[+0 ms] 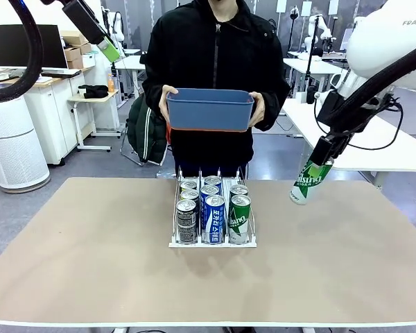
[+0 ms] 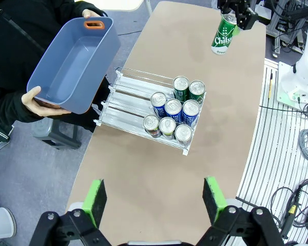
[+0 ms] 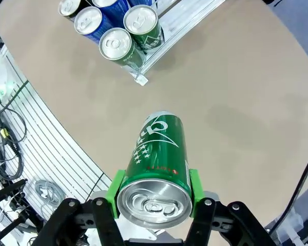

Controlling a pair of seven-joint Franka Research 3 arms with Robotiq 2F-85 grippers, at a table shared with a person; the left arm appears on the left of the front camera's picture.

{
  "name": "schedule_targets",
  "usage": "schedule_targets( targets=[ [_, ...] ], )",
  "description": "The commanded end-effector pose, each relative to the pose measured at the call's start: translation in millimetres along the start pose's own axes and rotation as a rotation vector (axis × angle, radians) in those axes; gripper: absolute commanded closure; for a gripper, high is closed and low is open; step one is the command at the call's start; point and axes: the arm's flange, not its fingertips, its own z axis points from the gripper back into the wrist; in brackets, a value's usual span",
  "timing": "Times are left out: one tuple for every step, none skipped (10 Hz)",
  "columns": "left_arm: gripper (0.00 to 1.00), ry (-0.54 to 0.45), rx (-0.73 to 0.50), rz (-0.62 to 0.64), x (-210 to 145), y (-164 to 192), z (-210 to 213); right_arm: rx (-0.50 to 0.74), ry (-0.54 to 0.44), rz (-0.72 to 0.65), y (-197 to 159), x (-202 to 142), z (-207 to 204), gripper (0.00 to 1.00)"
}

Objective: Fill the beverage cans into the dispenser.
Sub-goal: Place the picked Sprite in the line of the Automatic Can Dispenser with the same cans.

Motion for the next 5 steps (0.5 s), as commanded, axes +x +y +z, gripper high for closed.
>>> schedule_targets(
  targets=[
    [0.00,-0.001,-0.001,0.002,-1.4,0.3,1.2,-0.014,-0.026,-0.002,2.7,-4.0,13.7,0.41],
    [0.00,-0.001,-0.001,0.002,-1.4,0.3,1.2,-0.014,-0.026,-0.002,2.7,-4.0,13.7,0.41],
    [0.00,-0.001,-0.001,0.002,-1.4,0.3,1.2,-0.014,-0.026,-0.002,2.7,-4.0,13.7,0.41],
    [0.00,-0.001,-0.001,0.002,-1.4,0.3,1.2,-0.014,-0.026,-0.002,2.7,-4.0,13.7,0.41],
    [0.00,-0.001,-0.001,0.002,-1.4,0.3,1.2,-0.009,-0.018,0.000,1.3,-2.5,9.6,0.41]
  ],
)
